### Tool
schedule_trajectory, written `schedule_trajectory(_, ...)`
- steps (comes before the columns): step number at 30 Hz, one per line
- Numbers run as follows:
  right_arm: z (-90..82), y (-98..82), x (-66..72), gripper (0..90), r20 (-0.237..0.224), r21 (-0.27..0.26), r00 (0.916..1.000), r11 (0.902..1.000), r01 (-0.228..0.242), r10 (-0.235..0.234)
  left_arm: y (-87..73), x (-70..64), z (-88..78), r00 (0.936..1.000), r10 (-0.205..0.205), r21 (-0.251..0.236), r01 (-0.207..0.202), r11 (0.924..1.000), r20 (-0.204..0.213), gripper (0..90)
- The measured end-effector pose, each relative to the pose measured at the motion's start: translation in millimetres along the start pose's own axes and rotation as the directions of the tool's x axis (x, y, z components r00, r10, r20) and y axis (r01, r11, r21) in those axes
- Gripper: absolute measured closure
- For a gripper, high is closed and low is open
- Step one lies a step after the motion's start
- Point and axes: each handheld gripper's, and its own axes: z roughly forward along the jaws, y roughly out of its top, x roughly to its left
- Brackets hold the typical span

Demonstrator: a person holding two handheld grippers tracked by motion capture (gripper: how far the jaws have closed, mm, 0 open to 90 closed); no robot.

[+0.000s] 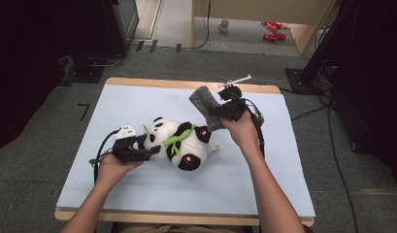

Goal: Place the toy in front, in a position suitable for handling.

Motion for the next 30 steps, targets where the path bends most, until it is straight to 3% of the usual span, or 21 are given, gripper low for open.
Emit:
schedule_trajectory(17, 32.0, 34.3, 54.4, 74.5, -0.084, 0.033, 0.9915, 0.9942, 0.102, -0.099, 2.2, -0.6, -0.9, 1.0000, 0.001, 0.015, -0.001, 0.9999, -0.005, 31.7)
schedule_trajectory(19, 35.5, 36.9, 59.5, 74.5, -0.095, 0.042, 0.9911, 0.9944, 0.097, -0.093, 2.3, -0.9, -0.9, 1.0000, -0.002, 0.013, 0.002, 0.9999, -0.005, 32.5)
schedule_trajectory(30, 68.8, 53.7, 99.4, 74.2, -0.168, 0.072, 0.9761, 0.9858, 0.152, -0.138, 2.4, -1.0, -0.9, 0.9999, -0.009, 0.010, 0.009, 0.9999, -0.005, 33.2)
